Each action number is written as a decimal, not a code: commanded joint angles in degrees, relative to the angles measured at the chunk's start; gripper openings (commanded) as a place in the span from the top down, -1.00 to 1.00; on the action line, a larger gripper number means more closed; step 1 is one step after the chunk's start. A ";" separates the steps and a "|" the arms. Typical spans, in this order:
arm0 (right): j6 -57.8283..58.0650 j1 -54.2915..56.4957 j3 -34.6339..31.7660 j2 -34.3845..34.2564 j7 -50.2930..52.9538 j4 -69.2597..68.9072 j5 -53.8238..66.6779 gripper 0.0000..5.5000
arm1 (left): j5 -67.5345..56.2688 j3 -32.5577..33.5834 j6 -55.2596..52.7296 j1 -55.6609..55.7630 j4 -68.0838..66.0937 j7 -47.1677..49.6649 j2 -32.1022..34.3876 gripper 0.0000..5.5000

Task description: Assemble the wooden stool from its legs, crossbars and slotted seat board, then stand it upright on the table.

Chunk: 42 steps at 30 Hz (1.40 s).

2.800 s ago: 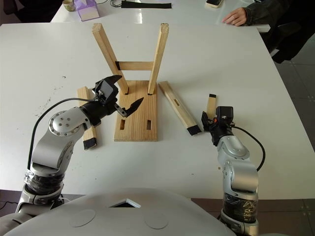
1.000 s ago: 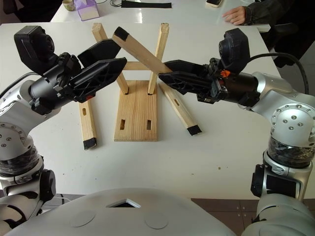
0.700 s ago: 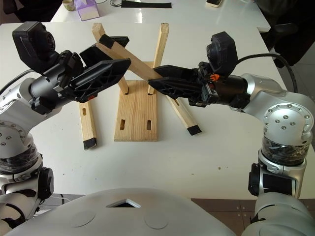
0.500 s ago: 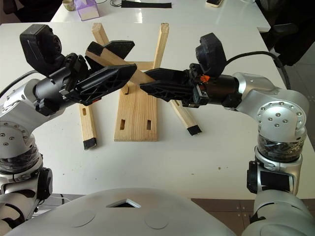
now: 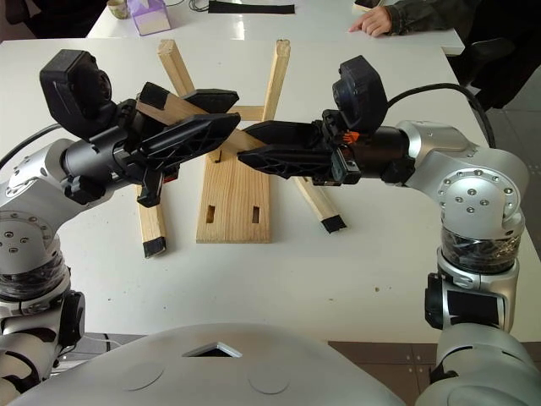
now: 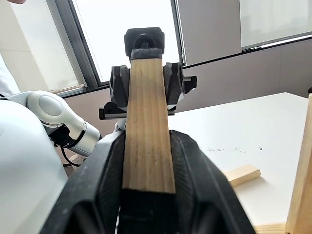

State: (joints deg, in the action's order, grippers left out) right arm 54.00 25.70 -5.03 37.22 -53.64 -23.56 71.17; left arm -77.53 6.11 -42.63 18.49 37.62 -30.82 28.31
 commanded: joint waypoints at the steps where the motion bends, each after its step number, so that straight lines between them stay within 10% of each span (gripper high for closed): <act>1: 0.49 1.41 -0.82 1.53 0.38 2.44 -1.46 0.52 | 1.95 -0.68 0.85 -1.35 0.30 -1.60 0.91 0.52; 12: 0.64 0.62 1.87 4.21 -3.32 0.69 -6.05 0.52 | 9.80 -3.38 3.48 -3.11 -0.11 -6.77 3.12 0.52; 20: -3.97 -3.01 3.27 6.19 -5.69 0.57 -14.74 0.08 | 11.89 -1.47 4.28 -2.38 -3.74 -8.44 3.96 0.53; 31: -7.63 -22.29 -15.73 5.35 3.41 -7.28 -13.39 0.07 | 20.56 21.11 3.73 -21.95 -8.65 -28.66 27.05 0.53; 42: -12.82 -26.75 -11.95 -4.02 16.63 -14.40 -14.63 0.07 | 48.44 5.88 27.61 -16.54 -33.84 -39.51 27.69 0.53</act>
State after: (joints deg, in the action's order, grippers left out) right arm 42.21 -2.67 -16.77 34.74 -39.30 -36.84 54.33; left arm -30.61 14.39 -17.46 -0.76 7.24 -67.43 56.04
